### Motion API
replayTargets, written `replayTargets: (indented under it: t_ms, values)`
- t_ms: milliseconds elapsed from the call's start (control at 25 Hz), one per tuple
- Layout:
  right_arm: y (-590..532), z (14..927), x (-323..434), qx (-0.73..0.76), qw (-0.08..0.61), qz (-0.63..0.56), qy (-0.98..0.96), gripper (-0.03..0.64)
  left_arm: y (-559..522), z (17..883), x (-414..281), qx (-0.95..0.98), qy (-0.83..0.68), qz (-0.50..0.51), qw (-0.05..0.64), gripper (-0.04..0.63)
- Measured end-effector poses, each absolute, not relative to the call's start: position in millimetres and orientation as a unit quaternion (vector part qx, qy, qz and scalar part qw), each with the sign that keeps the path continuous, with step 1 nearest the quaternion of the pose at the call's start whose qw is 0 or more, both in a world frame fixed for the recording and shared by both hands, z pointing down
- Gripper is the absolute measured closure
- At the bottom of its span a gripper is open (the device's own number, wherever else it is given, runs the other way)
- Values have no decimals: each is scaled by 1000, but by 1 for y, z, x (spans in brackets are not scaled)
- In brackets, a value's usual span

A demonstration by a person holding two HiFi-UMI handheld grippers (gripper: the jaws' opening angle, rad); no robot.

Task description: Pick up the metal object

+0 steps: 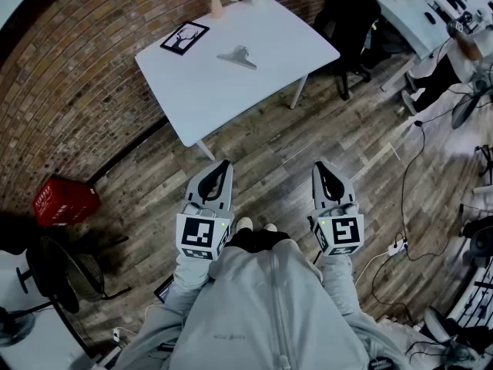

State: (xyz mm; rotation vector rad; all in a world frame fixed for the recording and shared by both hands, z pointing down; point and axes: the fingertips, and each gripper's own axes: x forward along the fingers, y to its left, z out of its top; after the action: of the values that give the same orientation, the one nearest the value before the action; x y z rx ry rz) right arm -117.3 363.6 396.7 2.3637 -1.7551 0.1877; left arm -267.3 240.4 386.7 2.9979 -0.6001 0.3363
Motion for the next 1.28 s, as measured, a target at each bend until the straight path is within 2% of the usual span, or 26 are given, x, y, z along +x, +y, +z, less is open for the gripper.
replayTargets:
  t_ms: [560,800,1280]
  values:
    - [367,419,-114,775,81,93,-619,592,248,399,-273,963,-235,125,40,568]
    - [317,435,-82,771,74,102,-624,592,201,401,-243,963,-240,121,27,568]
    - [192,408,-15,767,52,95,-632,592,83,374,-168,968,-227,103,19,568]
